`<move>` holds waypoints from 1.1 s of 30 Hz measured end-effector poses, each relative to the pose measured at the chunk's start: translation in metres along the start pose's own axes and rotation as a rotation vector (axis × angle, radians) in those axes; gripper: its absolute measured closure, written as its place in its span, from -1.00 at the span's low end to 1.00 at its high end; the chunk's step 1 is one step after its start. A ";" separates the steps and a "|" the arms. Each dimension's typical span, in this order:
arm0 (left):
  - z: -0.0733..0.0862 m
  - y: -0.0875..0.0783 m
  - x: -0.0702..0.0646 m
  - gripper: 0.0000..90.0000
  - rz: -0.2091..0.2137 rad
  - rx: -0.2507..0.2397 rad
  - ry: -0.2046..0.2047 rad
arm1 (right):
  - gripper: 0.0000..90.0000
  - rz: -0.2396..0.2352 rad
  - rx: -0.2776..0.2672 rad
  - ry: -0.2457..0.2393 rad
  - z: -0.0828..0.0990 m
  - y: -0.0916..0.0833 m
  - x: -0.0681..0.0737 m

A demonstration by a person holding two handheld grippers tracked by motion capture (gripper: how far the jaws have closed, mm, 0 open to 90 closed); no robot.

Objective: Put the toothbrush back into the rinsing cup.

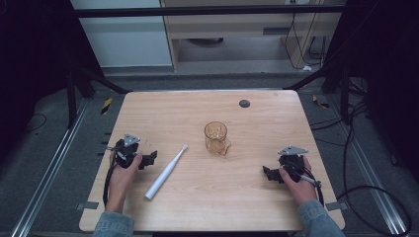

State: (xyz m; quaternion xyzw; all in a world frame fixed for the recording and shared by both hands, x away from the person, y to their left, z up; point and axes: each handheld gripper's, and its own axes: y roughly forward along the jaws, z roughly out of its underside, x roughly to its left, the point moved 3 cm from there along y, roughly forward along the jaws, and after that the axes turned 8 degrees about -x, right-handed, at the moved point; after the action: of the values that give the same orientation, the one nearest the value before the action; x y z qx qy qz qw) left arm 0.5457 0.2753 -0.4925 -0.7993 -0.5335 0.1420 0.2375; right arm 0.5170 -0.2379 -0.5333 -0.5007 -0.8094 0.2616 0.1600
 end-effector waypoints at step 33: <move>-0.023 -0.024 -0.074 -0.79 0.155 0.244 0.236 | -0.99 0.000 0.000 0.001 0.000 0.000 0.000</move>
State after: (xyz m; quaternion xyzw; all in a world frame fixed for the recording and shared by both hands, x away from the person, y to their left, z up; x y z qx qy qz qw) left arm 0.5086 0.2092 -0.4625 -0.8143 -0.4175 0.1288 0.3821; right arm 0.5170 -0.2379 -0.5333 -0.5009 -0.8093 0.2616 0.1603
